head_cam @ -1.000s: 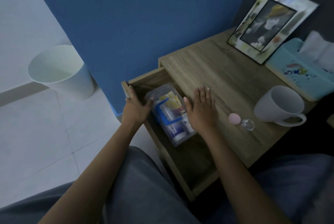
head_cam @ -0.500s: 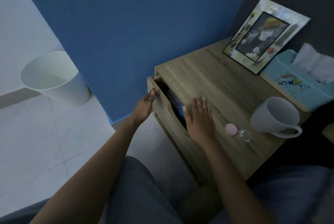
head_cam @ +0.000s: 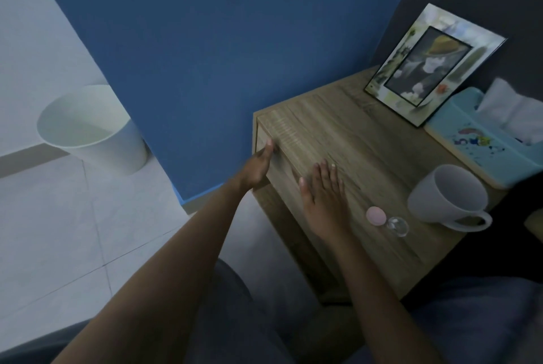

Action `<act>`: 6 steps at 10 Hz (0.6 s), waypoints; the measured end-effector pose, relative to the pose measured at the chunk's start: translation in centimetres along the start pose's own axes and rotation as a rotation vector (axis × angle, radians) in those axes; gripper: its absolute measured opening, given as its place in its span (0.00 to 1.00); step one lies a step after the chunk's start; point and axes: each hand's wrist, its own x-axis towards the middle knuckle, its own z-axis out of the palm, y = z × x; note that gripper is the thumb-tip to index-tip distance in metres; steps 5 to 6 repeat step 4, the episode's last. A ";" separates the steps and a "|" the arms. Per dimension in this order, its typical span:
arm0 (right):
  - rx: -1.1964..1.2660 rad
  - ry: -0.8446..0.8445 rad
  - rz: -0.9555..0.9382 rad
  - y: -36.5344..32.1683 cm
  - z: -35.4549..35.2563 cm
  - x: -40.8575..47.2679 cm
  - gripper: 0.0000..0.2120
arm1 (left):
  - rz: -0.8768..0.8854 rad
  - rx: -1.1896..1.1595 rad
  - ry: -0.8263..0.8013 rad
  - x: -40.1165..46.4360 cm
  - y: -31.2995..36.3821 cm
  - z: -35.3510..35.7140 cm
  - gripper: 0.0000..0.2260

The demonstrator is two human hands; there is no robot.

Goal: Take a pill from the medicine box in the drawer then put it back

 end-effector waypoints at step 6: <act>-0.004 -0.149 0.048 -5.3 -6.6 0.9 0.30 | -0.044 1.047 0.078 -8.9 2.9 -8.4 0.29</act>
